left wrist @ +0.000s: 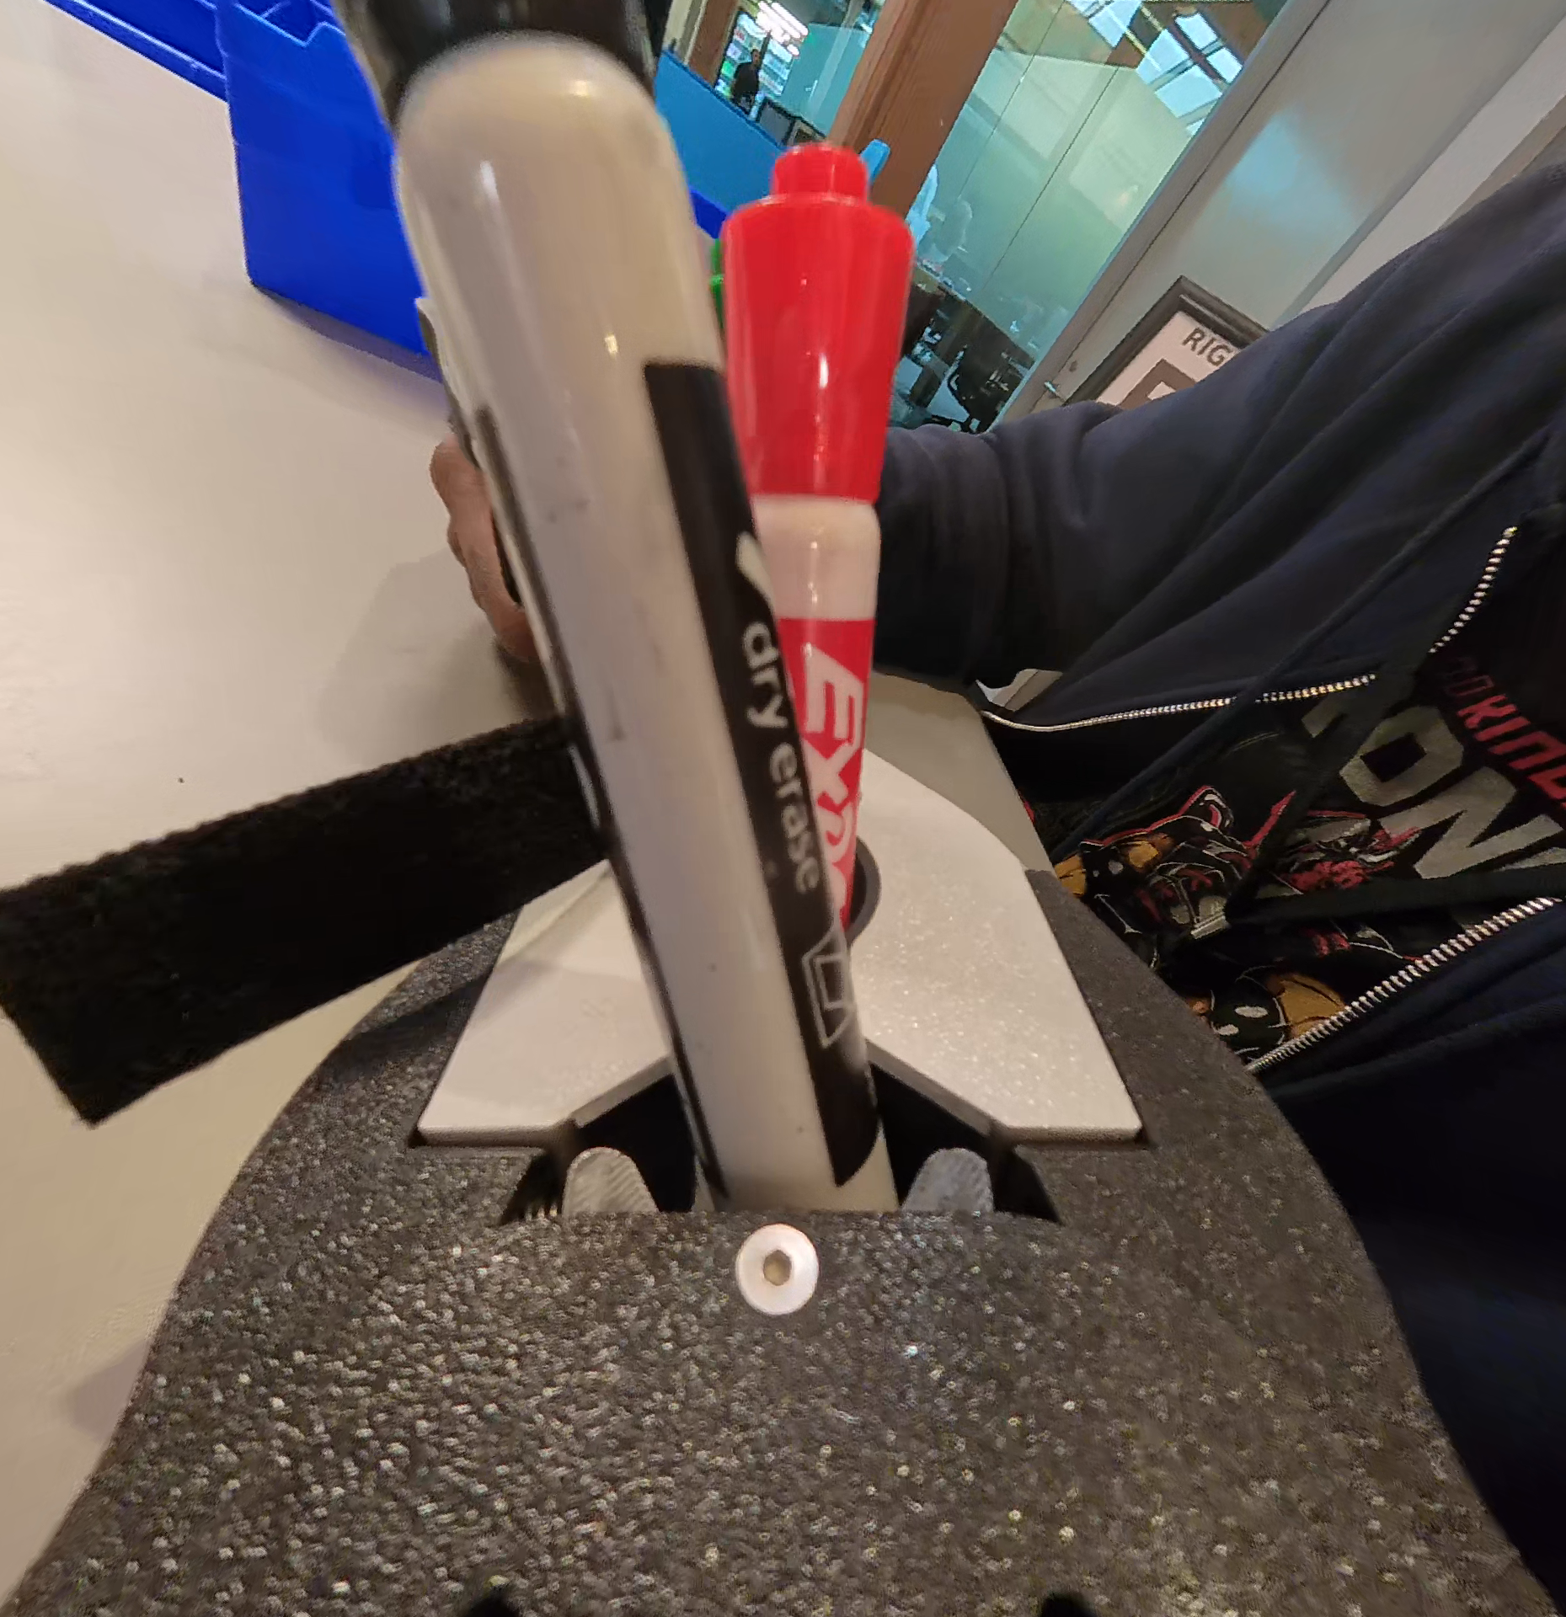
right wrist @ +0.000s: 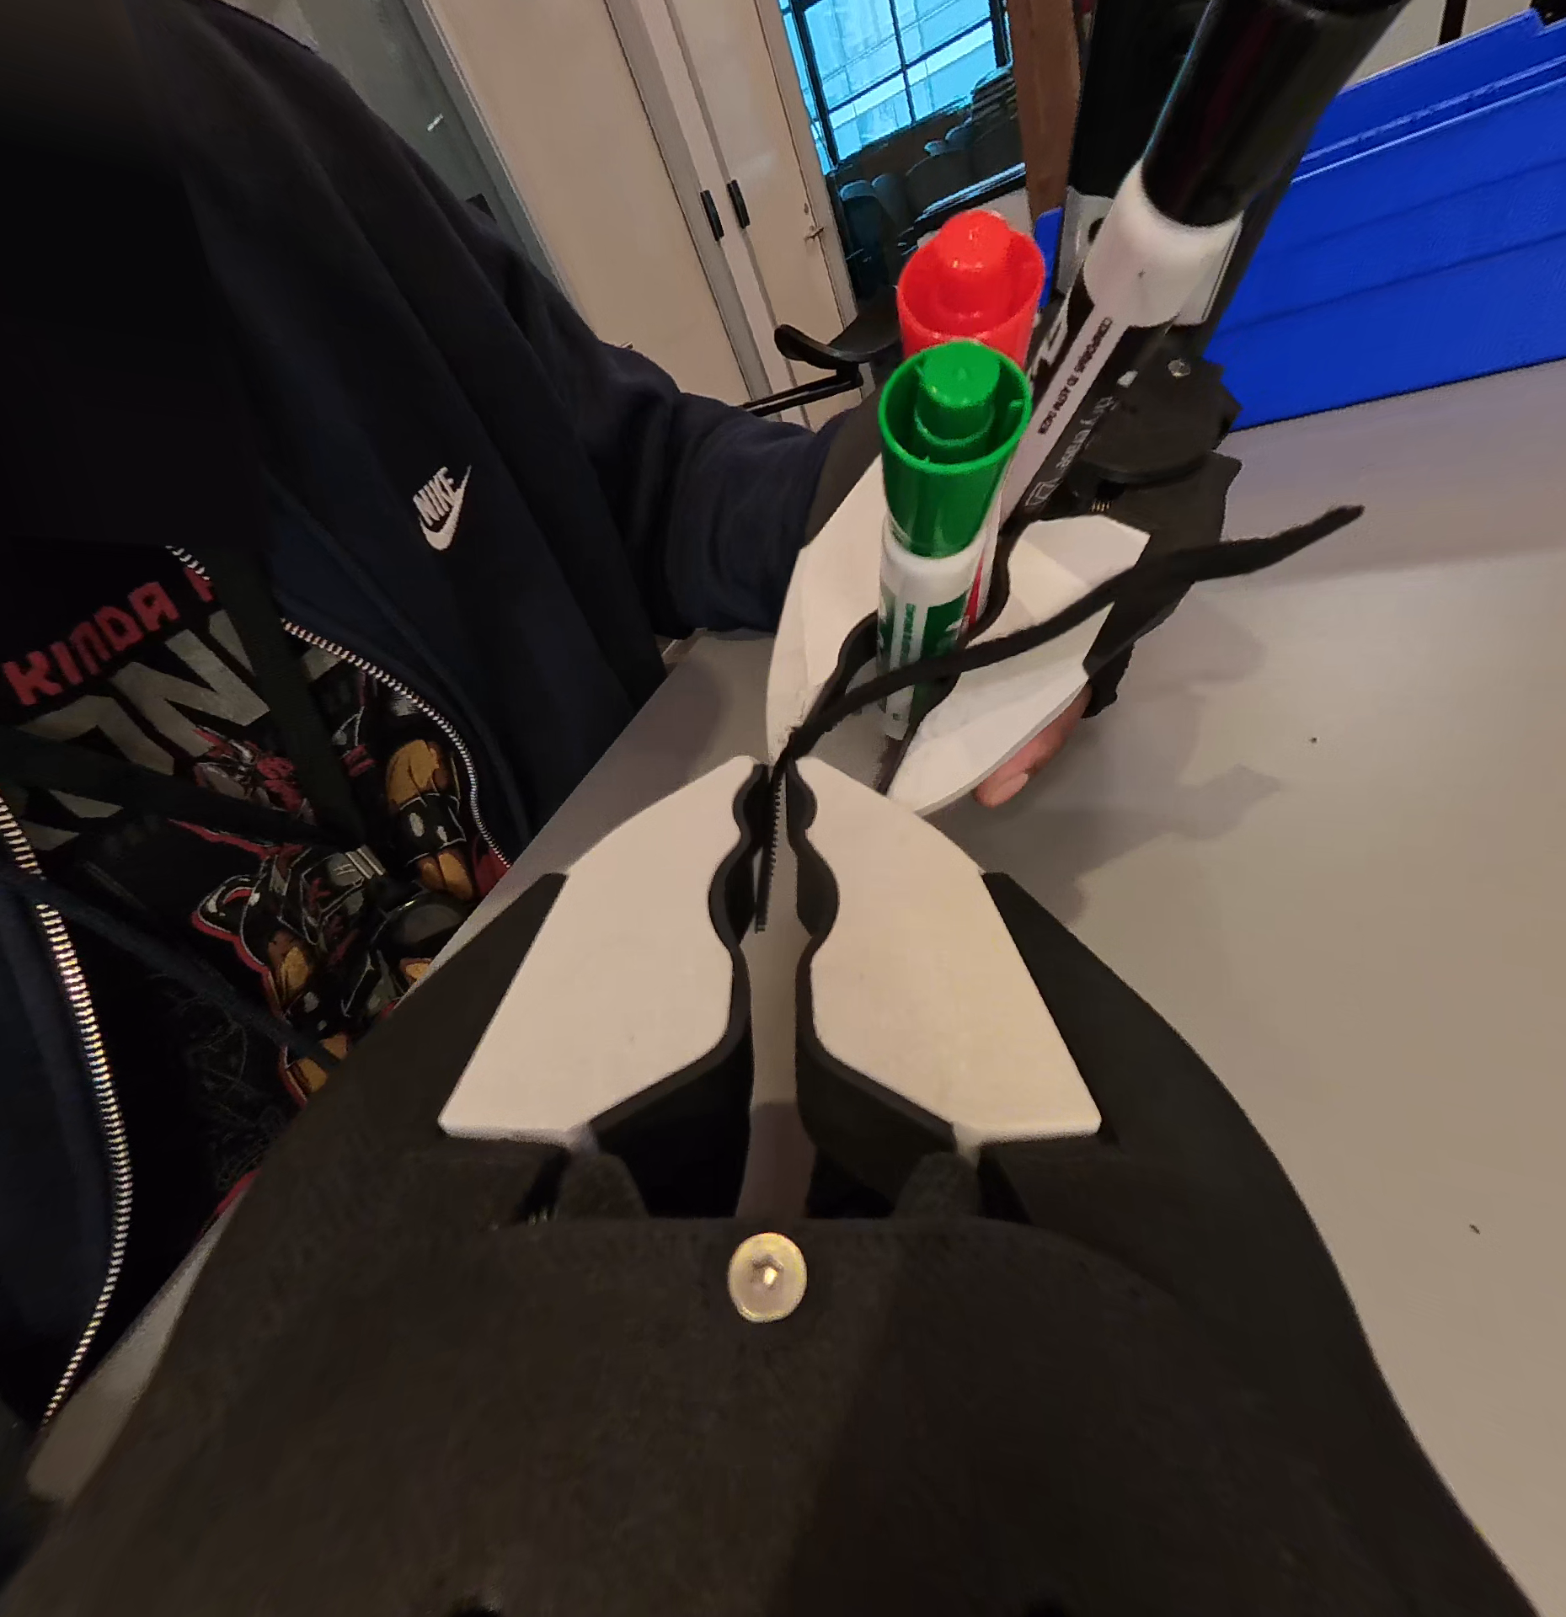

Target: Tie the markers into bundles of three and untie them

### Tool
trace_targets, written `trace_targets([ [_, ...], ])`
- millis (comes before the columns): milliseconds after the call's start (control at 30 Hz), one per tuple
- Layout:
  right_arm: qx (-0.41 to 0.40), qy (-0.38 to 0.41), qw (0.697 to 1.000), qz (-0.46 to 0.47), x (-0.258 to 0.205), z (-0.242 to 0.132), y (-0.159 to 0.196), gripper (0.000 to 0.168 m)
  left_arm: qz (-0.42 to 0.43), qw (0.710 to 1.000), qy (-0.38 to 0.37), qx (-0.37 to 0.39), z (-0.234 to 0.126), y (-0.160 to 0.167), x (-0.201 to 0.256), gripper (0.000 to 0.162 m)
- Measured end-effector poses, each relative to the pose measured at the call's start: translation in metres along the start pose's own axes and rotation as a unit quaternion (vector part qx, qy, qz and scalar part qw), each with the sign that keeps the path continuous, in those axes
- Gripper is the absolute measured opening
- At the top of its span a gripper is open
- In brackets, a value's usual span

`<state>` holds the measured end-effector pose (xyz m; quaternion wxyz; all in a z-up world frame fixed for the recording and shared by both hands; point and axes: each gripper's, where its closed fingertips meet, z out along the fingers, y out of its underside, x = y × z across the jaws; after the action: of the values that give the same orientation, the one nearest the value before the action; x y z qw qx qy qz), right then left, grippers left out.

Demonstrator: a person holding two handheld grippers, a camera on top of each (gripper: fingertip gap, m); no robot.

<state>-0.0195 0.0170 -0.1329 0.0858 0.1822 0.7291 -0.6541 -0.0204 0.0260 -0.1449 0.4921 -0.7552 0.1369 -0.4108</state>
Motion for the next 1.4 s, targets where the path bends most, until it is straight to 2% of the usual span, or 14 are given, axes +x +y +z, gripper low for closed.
trace_targets([
  [633, -0.034, -0.006, 0.999, 0.011, -0.001, 0.001, 0.009, 0.002, -0.003, 0.999, 0.025, 0.037, -0.001, -0.009, 0.007, 0.02],
  [767, -0.027, -0.002, 1.0, 0.013, 0.001, -0.001, 0.008, 0.006, -0.004, 0.998, 0.026, 0.057, -0.001, -0.016, 0.008, 0.02],
  [933, -0.018, 0.007, 1.0, 0.022, 0.005, -0.002, 0.005, 0.025, -0.003, 0.997, 0.029, 0.069, -0.001, -0.019, 0.009, 0.02],
  [1400, 0.043, 0.004, 0.998, 0.042, 0.008, -0.008, -0.014, 0.036, -0.009, 0.997, 0.043, 0.063, 0.002, -0.017, 0.013, 0.02],
])
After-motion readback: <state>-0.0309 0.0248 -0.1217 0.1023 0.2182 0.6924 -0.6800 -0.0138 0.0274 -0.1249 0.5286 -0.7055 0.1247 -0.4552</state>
